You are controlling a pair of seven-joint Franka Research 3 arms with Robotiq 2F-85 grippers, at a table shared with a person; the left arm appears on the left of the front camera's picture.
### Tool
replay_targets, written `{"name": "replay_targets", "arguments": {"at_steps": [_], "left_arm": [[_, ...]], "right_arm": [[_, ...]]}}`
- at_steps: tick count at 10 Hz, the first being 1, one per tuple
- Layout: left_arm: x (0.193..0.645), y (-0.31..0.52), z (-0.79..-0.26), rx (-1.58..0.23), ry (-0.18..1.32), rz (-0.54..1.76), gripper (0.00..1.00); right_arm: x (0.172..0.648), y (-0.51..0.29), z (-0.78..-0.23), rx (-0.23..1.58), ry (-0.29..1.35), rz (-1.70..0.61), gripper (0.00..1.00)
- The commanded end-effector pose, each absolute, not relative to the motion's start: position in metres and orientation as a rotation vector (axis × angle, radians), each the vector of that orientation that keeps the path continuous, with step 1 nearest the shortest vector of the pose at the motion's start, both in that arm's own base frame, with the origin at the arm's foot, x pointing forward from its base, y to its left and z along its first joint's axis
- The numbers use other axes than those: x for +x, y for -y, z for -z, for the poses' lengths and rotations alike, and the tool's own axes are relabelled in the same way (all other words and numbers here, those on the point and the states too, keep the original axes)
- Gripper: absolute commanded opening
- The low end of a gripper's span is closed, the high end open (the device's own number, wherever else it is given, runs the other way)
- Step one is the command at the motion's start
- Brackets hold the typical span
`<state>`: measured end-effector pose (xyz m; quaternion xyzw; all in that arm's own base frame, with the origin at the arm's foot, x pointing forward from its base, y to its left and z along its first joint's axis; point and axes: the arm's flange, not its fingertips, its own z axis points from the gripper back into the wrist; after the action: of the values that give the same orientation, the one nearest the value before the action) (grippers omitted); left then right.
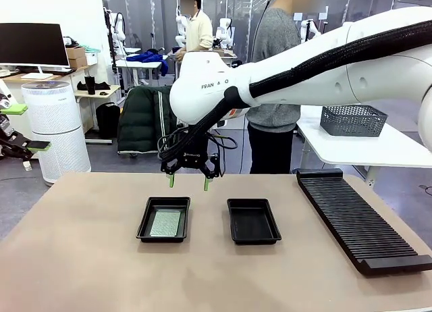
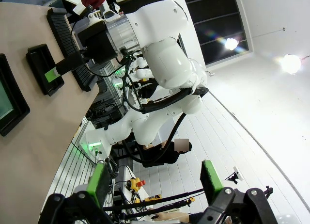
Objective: Inspect and transfer BCBs to ESD trays.
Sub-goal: Pick up the ESD tray and place it on the left side of the table.
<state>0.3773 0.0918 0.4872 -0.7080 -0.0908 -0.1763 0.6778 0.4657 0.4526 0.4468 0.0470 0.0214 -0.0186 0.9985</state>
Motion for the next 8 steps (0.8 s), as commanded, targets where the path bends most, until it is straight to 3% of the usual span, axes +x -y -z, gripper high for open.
{"name": "replay_targets", "arguments": {"at_steps": [1, 8], "left_arm": [[0.3766, -0.0926, -0.4886, -1.590, 0.208, 0.396, 1.00], [0.3766, -0.0926, -0.4886, -1.590, 0.208, 0.396, 1.00]], "right_arm": [[0.4651, -0.4525, -0.4473, 0.091, -0.043, 0.038, 1.00], [0.4651, -0.4525, -0.4473, 0.091, -0.043, 0.038, 1.00]]}}
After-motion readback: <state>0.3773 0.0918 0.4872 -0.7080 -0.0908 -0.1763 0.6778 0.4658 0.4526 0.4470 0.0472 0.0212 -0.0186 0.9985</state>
